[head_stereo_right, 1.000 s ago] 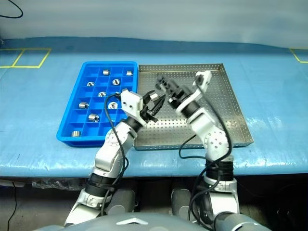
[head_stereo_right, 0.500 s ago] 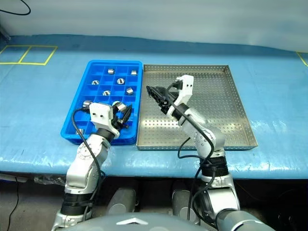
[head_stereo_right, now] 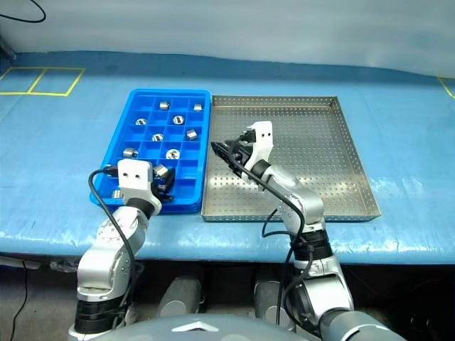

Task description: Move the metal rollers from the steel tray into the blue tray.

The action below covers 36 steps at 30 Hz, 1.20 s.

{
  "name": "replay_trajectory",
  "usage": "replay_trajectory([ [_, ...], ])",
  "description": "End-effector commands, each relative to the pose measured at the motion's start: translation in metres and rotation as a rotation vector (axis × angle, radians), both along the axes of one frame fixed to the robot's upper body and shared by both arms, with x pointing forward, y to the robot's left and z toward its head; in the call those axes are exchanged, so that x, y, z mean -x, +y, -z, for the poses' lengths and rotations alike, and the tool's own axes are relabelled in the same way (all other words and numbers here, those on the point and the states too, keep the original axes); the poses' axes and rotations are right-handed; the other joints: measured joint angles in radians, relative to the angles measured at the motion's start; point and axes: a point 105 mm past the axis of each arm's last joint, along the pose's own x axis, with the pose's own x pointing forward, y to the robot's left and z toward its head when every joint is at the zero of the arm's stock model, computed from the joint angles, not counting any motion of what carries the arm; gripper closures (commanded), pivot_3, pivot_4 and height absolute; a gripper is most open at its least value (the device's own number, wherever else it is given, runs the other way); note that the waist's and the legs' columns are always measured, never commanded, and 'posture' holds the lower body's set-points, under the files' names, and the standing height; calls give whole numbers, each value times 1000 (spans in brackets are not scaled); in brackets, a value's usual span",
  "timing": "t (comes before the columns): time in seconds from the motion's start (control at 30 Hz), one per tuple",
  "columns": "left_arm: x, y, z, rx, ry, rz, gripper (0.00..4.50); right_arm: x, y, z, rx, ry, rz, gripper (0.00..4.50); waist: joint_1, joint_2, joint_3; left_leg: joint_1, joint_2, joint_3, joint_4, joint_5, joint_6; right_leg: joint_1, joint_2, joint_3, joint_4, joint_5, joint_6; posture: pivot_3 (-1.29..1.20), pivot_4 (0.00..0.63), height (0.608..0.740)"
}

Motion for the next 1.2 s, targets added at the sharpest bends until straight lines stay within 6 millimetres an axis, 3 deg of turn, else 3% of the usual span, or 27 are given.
replay_trajectory([
  [0.03,3,2,4,-25,40,-6,2620,-1,3,-11,-10,-33,-14,2612,1,0,0,0,0,0,0,0,0,0,0,0,0,0,0,316,150,740],
  [0.13,5,3,5,-29,56,-16,2620,1,7,-11,5,-37,-42,2612,0,0,0,0,0,0,0,0,0,0,0,0,0,0,0,320,150,740],
  [0.37,6,10,-4,-11,30,-40,380,3,26,-17,51,-79,-131,2612,1,0,0,1,0,0,0,0,0,0,0,0,0,0,0,351,150,740],
  [0.6,12,2,-37,27,-129,108,380,9,53,-18,89,-89,-255,2612,26,-1,1,0,0,0,-1,0,0,-1,0,-1,0,-1,-1,404,150,740],
  [0.73,20,8,-48,-24,-186,156,380,14,65,-2,175,-58,-327,2612,55,-1,1,0,0,0,-3,0,0,-2,0,-2,0,-2,-3,436,150,740],
  [0.9,28,16,-54,-45,-218,150,380,6,62,18,340,-72,-292,2612,91,-1,1,0,0,0,-5,0,-1,-3,-1,-3,-1,-2,-4,469,150,740],
  [0.93,29,17,-54,-48,-221,148,359,3,59,22,390,-88,-270,1885,97,-1,1,-1,0,0,-5,0,-1,-3,-1,-3,-1,-2,-4,471,150,740],
  [1.13,31,8,-51,-33,-221,179,359,-13,43,29,485,-126,-154,29,134,-2,0,0,0,0,-5,1,-2,-2,-1,-4,-1,-2,-4,463,150,740],
  [1.2,30,6,-52,-26,-227,190,359,-14,41,30,501,-134,-144,29,143,-3,0,0,0,0,-4,1,-3,-2,-1,-4,-1,-2,-4,463,150,740],
])
